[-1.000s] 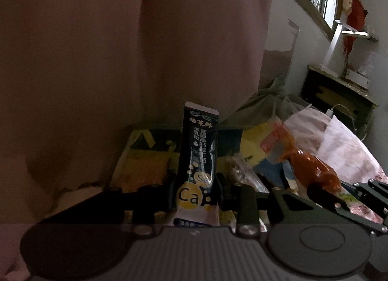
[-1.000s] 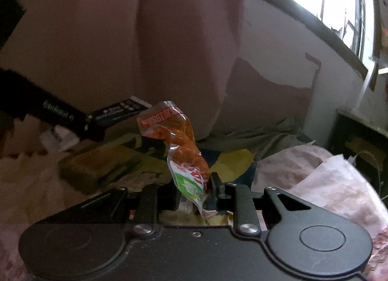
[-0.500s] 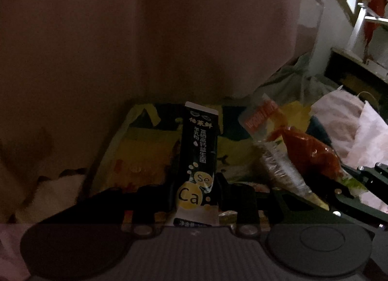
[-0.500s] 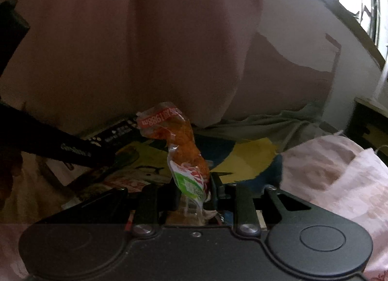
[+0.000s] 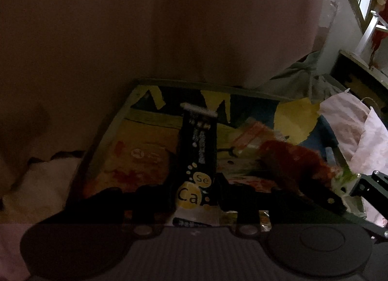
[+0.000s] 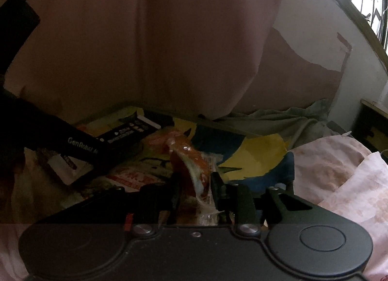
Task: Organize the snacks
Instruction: 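Release the milk stick with the left tool into the box while the right tool drops the orange bag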
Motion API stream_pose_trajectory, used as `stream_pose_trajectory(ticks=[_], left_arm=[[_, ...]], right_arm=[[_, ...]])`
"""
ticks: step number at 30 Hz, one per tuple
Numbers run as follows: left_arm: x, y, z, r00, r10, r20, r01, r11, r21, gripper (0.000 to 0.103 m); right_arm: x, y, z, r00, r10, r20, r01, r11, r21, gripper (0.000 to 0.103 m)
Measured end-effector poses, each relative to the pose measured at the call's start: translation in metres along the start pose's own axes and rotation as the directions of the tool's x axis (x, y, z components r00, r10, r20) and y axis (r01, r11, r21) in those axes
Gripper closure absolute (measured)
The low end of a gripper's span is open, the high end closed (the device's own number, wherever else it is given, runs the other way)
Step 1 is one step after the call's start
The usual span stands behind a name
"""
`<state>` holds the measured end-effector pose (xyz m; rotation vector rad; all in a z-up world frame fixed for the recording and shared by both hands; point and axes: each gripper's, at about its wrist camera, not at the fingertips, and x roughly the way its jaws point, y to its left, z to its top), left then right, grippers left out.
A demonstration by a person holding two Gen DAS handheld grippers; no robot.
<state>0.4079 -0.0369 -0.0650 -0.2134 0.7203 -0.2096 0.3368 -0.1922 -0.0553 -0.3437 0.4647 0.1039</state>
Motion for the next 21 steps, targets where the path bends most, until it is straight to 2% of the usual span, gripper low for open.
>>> stream_pose_trajectory(ticks=[3, 6, 8, 11, 15, 21], left_arm=[[-0.003, -0.001, 0.001, 1.0, -0.005, 0.004, 0.005, 1.0, -0.007, 0.063], [-0.007, -0.001, 0.001, 1.0, -0.009, 0.011, 0.009, 1.0, -0.013, 0.053], [-0.011, -0.001, 0.001, 1.0, -0.018, 0.016, 0.018, 1.0, -0.019, 0.049], [-0.019, -0.002, 0.004, 0.999, -0.032, 0.027, 0.033, 0.999, -0.033, 0.044], [-0.036, -0.006, 0.008, 0.998, -0.034, 0.06, 0.036, 0.999, -0.022, 0.034], [-0.074, -0.011, 0.011, 0.989, -0.005, 0.147, 0.003, 1.0, 0.012, 0.015]], right_arm=[[-0.001, -0.001, -0.001, 1.0, 0.008, -0.005, -0.008, 1.0, 0.003, 0.061], [-0.005, -0.002, 0.0, 1.0, 0.021, -0.008, -0.021, 1.0, 0.012, 0.051], [-0.01, -0.004, 0.001, 0.999, 0.034, -0.008, -0.034, 0.999, 0.023, 0.042], [-0.018, -0.009, 0.004, 0.998, 0.066, -0.013, -0.065, 0.996, 0.054, 0.035], [-0.032, -0.019, 0.009, 0.995, 0.097, -0.009, -0.095, 0.988, 0.126, 0.032], [-0.066, -0.033, 0.014, 0.997, 0.062, 0.046, -0.069, 0.982, 0.177, 0.016]])
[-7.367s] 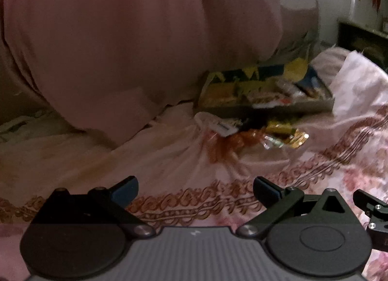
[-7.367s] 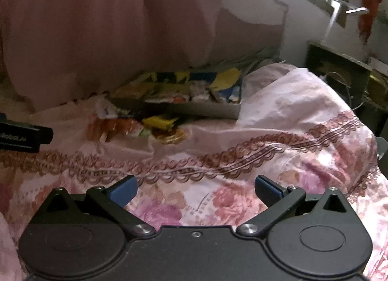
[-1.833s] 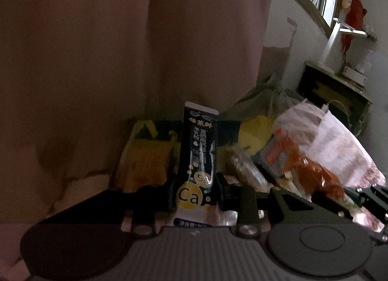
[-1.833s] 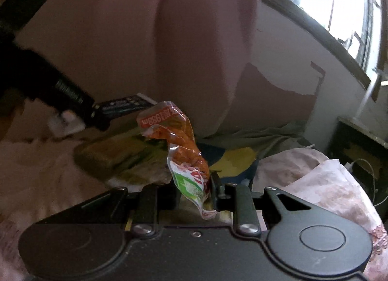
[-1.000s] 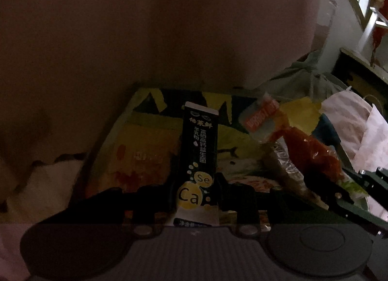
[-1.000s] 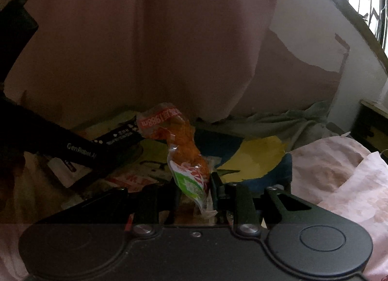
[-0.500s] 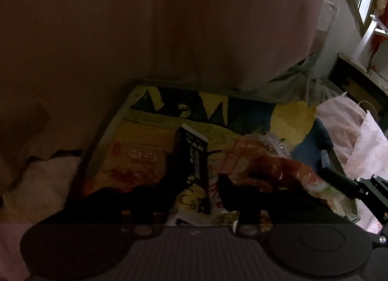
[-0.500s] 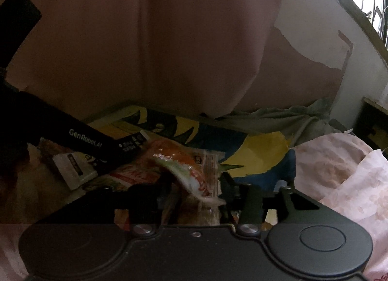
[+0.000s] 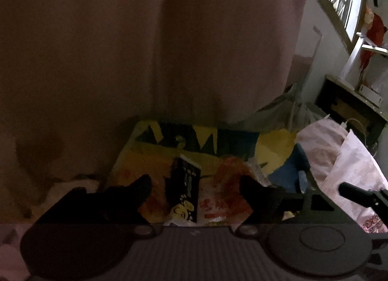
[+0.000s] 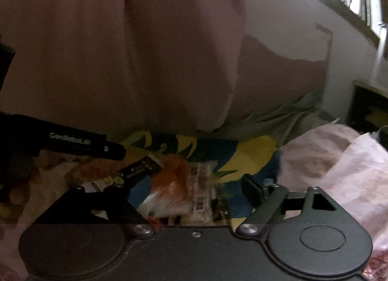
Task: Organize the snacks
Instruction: 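Release the milk stick with the left tool into the box while the right tool drops the orange bag, then move both open tools back over the yellow bar on the sheet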
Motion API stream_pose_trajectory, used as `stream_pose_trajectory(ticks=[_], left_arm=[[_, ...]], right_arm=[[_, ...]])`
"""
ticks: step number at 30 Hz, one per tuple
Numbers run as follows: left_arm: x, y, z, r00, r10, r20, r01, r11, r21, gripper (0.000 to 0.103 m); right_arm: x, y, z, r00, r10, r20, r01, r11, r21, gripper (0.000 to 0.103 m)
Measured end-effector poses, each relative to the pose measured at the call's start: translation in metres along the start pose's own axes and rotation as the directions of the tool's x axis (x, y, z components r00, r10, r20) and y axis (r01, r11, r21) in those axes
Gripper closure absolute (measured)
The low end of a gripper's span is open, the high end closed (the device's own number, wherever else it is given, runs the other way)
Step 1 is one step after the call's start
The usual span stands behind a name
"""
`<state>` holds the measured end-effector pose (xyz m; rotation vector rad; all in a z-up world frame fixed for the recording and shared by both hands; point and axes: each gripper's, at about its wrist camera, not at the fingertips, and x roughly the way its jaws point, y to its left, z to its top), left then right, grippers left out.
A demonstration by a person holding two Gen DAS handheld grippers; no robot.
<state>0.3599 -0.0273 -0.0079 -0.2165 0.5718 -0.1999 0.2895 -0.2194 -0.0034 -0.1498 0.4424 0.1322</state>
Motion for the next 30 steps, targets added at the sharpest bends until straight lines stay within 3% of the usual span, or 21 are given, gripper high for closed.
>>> stream_pose_trajectory(ticks=[7, 13, 19, 30], left_arm=[[-0.05, -0.006, 0.005, 0.997, 0.015, 0.079, -0.017, 1.0, 0.018, 0.001], [-0.095, -0.015, -0.006, 0.99, 0.045, 0.136, -0.052, 0.997, 0.05, 0.0], [-0.127, -0.019, -0.028, 0.993, 0.053, 0.107, -0.06, 0.996, 0.066, 0.0], [-0.184, -0.024, -0.09, 0.995, 0.096, 0.009, -0.096, 0.988, 0.12, 0.0]], right_arm=[[-0.054, -0.01, 0.008, 0.994, -0.046, 0.098, 0.042, 0.998, 0.045, 0.003], [-0.102, -0.013, 0.003, 0.987, -0.059, 0.147, 0.046, 0.995, 0.088, 0.001], [-0.149, -0.01, -0.015, 0.984, -0.08, 0.16, 0.06, 0.991, 0.121, 0.001], [-0.208, 0.017, -0.055, 0.993, -0.077, 0.086, 0.068, 0.992, 0.105, 0.001]])
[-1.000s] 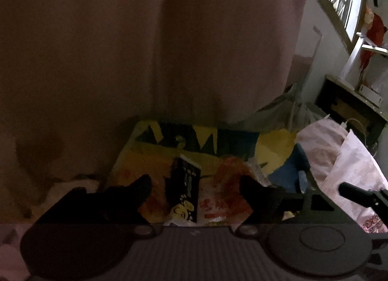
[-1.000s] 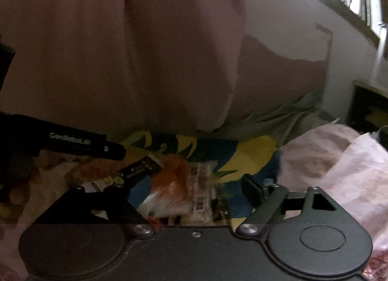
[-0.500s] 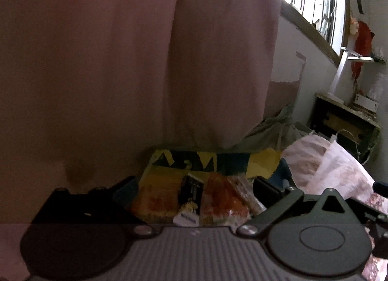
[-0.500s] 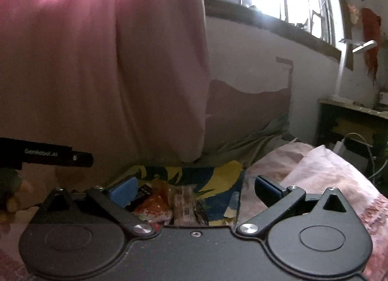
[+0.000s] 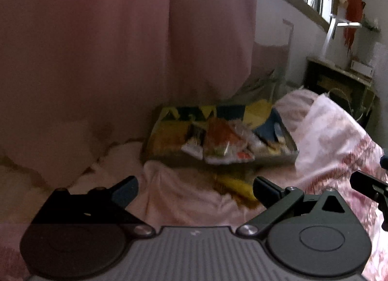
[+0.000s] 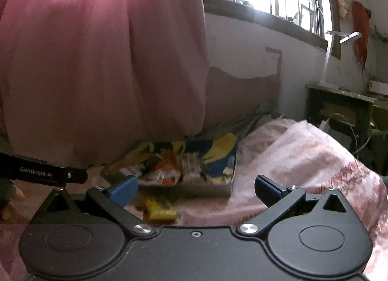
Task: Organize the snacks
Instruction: 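Move both open tools back over the yellow bar on the sheet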
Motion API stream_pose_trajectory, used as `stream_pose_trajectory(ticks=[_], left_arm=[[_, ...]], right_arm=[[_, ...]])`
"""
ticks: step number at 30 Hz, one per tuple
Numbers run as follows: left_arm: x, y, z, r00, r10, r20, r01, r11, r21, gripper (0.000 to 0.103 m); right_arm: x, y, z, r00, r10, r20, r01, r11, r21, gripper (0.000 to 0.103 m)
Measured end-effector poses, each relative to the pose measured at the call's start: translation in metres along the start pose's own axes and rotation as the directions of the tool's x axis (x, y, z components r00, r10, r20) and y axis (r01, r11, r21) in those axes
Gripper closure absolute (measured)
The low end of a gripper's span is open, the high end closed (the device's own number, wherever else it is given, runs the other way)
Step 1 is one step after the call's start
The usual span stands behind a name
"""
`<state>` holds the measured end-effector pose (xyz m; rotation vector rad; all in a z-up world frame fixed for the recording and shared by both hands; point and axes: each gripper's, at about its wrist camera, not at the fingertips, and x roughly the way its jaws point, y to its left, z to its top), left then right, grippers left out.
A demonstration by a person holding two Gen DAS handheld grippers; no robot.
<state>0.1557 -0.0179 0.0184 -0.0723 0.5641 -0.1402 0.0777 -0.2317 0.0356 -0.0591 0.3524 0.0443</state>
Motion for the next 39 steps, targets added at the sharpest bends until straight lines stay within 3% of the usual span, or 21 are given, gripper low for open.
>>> stream_pose_trajectory(ticks=[9, 18, 33, 39], left_arm=[[-0.029, 0.006, -0.035, 0.997, 0.044, -0.066, -0.046, 0.998, -0.037, 0.0], [-0.038, 0.004, -0.059, 0.981, 0.1, -0.166, -0.103, 0.995, -0.011, 0.0], [-0.02, 0.004, -0.065, 0.955, 0.134, -0.266, -0.139, 0.99, 0.002, 0.0], [-0.011, 0.002, -0.063, 0.952, 0.126, -0.278, -0.126, 0.992, 0.017, 0.0]], right_arm=[[-0.029, 0.017, -0.03, 0.995, -0.009, -0.097, 0.006, 1.0, -0.022, 0.001], [-0.034, 0.033, -0.059, 0.968, -0.02, -0.25, 0.001, 0.997, -0.077, 0.001], [-0.02, 0.032, -0.063, 0.95, -0.014, -0.311, -0.001, 0.999, -0.05, 0.001], [-0.012, 0.03, -0.062, 0.946, -0.006, -0.324, -0.001, 1.0, -0.022, 0.001]])
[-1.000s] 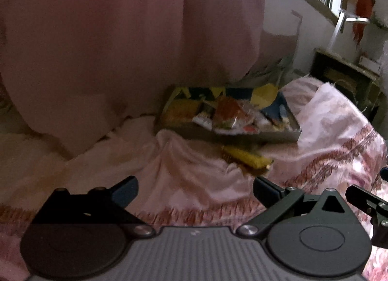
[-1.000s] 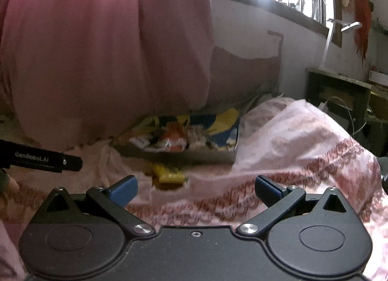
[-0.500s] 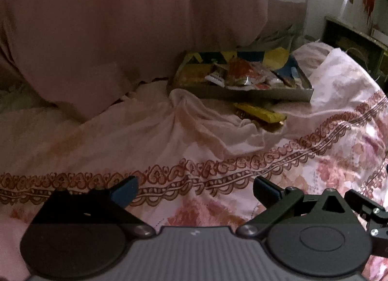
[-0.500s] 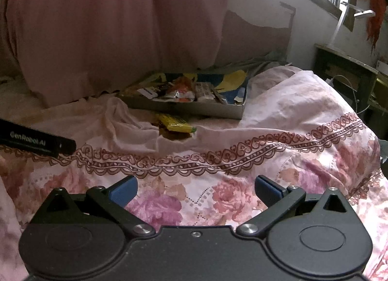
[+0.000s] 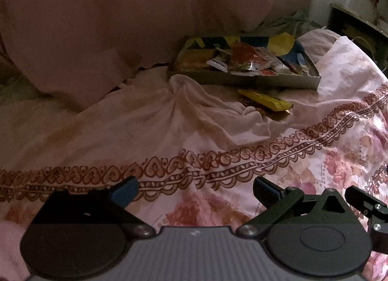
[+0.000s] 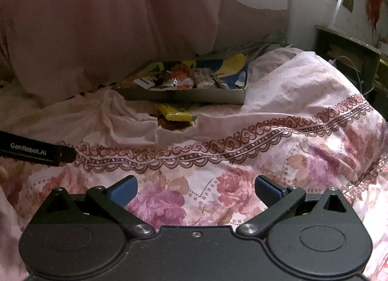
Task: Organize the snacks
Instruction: 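Move both open tools back over the yellow bar on the sheet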
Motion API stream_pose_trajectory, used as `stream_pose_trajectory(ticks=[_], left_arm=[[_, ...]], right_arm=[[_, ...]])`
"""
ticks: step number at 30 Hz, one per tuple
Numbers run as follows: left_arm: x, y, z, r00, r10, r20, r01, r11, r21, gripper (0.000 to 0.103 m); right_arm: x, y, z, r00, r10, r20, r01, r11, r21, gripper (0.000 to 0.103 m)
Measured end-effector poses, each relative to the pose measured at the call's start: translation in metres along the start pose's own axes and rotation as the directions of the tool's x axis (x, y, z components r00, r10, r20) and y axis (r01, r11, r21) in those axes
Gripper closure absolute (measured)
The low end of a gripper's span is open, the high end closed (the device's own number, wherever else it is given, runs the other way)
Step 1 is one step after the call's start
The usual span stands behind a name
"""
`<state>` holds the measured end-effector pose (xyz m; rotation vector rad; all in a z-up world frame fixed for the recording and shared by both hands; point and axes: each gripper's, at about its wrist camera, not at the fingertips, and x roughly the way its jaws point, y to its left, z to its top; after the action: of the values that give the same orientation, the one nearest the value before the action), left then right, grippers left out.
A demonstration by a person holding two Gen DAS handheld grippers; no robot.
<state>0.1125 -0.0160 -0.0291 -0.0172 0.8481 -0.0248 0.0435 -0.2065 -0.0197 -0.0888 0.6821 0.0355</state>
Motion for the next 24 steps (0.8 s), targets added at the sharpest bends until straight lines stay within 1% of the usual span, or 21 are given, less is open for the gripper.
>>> stream_pose_trajectory(ticks=[7, 12, 17, 24], left_arm=[[0.014, -0.001, 0.016, 1.0, -0.006, -0.002, 0.006, 1.0, 0.006, 0.0], [0.018, -0.005, 0.026, 0.999, 0.001, 0.05, -0.002, 1.0, 0.022, 0.0], [0.024, -0.009, 0.035, 0.997, -0.008, 0.078, 0.006, 1.0, 0.022, 0.0], [0.033, -0.021, 0.052, 0.992, -0.033, 0.12, 0.023, 0.996, 0.087, 0.0]], right_arm=[[0.007, -0.005, 0.013, 1.0, 0.009, 0.03, -0.01, 1.0, 0.026, 0.001], [0.013, -0.014, 0.025, 0.998, 0.008, 0.062, -0.012, 0.998, 0.055, 0.001], [0.021, -0.023, 0.034, 0.997, -0.018, 0.078, 0.014, 0.998, 0.058, 0.001], [0.038, -0.034, 0.047, 0.996, -0.04, 0.085, 0.037, 0.999, 0.036, 0.001]])
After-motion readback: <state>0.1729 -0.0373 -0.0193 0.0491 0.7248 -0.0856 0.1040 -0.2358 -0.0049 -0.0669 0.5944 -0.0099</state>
